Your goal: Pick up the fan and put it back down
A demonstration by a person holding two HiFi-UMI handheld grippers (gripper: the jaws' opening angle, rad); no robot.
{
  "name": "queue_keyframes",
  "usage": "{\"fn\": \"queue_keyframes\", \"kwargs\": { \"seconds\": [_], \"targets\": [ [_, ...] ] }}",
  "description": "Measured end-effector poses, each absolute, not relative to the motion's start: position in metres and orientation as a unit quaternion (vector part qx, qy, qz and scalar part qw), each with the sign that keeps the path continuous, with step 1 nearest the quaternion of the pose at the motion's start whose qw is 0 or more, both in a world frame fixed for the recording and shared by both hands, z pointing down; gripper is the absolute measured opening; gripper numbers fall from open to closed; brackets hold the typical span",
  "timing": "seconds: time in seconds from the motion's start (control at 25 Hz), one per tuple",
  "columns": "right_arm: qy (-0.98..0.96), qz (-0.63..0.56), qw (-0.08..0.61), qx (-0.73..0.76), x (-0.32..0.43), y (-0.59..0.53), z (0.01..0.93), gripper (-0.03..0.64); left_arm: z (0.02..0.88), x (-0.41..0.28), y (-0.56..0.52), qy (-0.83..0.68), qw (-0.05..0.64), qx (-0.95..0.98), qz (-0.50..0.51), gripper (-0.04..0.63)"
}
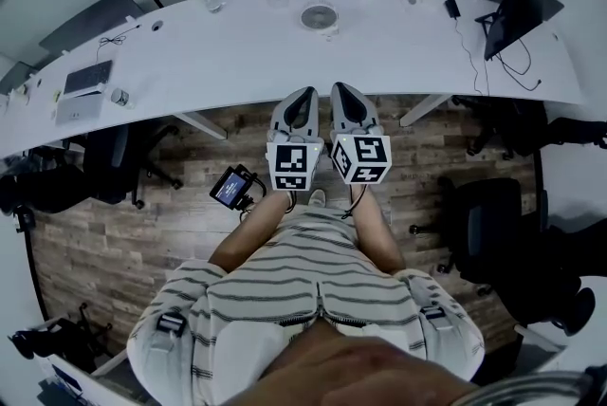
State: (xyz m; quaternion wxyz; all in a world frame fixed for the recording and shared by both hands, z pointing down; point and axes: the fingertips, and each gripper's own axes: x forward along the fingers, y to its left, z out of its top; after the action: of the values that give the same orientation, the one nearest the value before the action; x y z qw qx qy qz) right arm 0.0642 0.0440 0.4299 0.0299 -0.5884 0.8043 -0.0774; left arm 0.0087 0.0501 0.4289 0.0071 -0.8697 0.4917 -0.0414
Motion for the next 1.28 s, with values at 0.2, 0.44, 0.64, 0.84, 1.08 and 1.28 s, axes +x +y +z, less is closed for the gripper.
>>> {"fn": "queue_keyframes", "kwargs": {
  "seconds": [0.2, 0.44, 0.64, 0.84, 1.08, 1.28],
  "targets": [
    [0.8, -0.087, 0.029, -0.592, 0.074, 0.033, 0.435, 0.011, 0.433, 0.015, 0.037, 0.493, 0.003, -0.868, -0.051, 0.008],
    [0.8, -0.098, 0.018, -0.591, 0.076, 0.024, 0.448, 0.011, 0.441, 0.017, 0.027, 0.496, -0.006, -0.867, -0.054, 0.008],
    [0.8, -0.098, 0.01, -0.592, 0.076, 0.009, 0.451, 0.011, 0.444, 0.016, 0.012, 0.494, -0.009, -0.868, -0.054, 0.008],
    [0.802, -0.095, 0.006, -0.59, 0.072, -0.021, 0.448, 0.011, 0.443, 0.014, -0.018, 0.493, -0.009, -0.869, -0.052, 0.008],
    [0.802, -0.09, 0.004, -0.591, 0.064, -0.066, 0.444, 0.011, 0.436, 0.008, -0.068, 0.487, -0.004, -0.872, -0.047, 0.008],
    [0.795, -0.088, 0.004, -0.601, 0.063, -0.112, 0.44, 0.011, 0.427, 0.008, -0.117, 0.474, -0.002, -0.88, -0.038, 0.008]
  ]
}}
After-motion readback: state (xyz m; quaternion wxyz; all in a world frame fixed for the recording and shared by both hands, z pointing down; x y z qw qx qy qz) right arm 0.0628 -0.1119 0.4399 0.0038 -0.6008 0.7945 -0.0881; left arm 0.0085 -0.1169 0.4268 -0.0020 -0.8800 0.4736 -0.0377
